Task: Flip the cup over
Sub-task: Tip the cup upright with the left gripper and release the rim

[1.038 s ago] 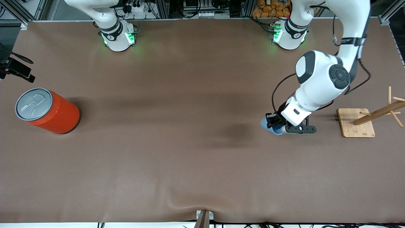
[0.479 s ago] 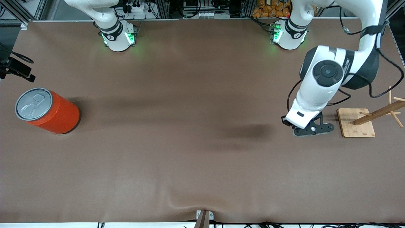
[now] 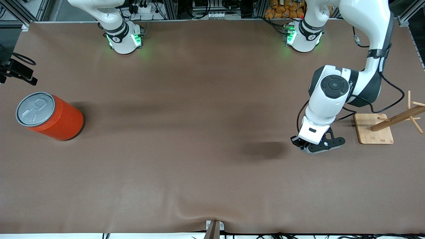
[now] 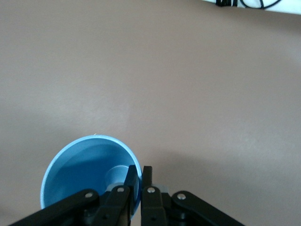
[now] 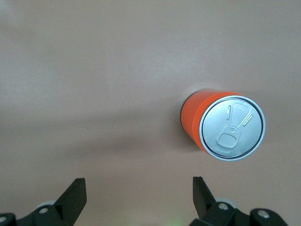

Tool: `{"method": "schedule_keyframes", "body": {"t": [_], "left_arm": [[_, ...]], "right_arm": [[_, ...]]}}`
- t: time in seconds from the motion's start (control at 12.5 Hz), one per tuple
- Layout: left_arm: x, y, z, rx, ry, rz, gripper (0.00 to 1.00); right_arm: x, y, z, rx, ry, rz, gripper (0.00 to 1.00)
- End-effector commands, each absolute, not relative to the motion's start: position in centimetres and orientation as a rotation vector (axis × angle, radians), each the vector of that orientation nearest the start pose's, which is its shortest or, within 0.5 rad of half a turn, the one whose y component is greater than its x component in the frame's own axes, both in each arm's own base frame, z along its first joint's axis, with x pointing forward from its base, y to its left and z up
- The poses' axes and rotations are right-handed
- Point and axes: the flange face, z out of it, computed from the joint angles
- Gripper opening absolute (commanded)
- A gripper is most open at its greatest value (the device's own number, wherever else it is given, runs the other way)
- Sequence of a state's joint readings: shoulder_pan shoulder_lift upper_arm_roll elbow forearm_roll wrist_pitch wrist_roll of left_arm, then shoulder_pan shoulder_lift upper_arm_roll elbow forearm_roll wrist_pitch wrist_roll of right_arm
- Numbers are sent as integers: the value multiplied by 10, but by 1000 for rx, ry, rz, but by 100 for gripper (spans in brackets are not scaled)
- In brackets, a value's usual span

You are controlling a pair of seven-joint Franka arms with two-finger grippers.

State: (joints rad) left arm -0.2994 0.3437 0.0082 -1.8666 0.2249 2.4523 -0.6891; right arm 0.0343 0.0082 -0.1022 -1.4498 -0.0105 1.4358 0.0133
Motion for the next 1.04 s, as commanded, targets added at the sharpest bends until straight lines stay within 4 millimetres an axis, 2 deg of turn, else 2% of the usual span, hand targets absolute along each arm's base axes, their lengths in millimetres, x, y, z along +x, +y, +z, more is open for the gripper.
{"method": "schedule_keyframes", "body": {"t": [0.0,0.24,0.48,0.72,0.96], "left_arm": [[620,-174,343,-3023,-358,-494,0],[624,-178,315,-2963,-317,-524,0],[626,-184,292,-2931,-408,-593,0],[624,-195,266,-2910,-490,-585,0],[623,-199,251,-2888,-517,-587,0]], "right_arm": [[542,-43,666,-3126,115,40,100],[542,-44,666,-3078,122,35,100],[542,-43,666,-3077,124,38,100],[542,-40,666,-3077,117,38,100],[541,-42,666,-3076,121,52,100]]}}
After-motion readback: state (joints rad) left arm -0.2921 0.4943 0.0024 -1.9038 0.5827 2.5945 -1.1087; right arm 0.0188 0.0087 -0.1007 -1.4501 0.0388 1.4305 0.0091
